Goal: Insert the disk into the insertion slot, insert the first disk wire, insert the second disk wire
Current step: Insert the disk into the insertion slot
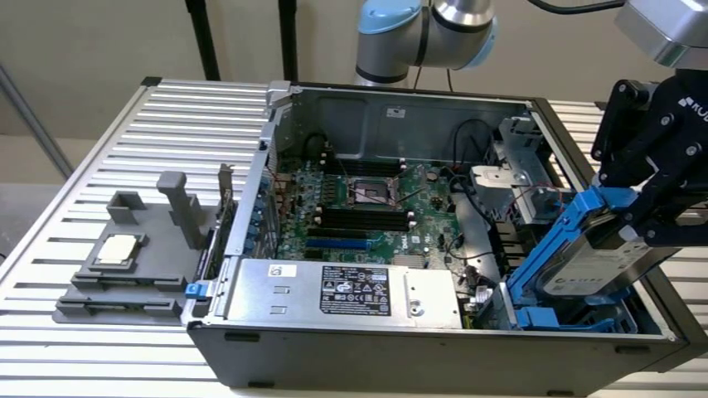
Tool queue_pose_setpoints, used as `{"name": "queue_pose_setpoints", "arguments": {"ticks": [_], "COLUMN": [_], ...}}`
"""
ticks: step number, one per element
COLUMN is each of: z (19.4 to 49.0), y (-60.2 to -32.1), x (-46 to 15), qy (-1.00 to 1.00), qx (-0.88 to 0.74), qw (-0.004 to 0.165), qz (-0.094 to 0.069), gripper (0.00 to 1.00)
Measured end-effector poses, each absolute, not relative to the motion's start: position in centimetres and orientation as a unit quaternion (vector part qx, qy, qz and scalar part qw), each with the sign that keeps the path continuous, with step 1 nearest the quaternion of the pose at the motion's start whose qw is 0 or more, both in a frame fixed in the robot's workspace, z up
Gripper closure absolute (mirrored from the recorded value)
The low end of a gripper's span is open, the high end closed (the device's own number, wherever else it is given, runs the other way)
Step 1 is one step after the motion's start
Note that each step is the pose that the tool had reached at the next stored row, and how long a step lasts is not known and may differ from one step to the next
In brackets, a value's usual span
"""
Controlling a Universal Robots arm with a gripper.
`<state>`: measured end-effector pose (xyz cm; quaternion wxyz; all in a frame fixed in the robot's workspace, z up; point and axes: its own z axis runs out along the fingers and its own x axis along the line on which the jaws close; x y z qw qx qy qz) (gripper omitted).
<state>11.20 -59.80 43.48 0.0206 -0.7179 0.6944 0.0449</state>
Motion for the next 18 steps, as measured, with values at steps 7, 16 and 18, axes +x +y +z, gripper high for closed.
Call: {"name": "queue_pose_setpoints", "arguments": {"ticks": [7,16,18], "z": [43.93,43.93,43.87], "y": [-60.05,-60.43,-60.44], "x": [11.18,11.17,11.16], "qy": [0.695,0.695,0.694], "qx": [-0.718,-0.718,-0.718], "qw": [0.02,0.019,0.018], "qz": [0.045,0.046,0.046], "gripper": [0.67,0.67,0.67]}}
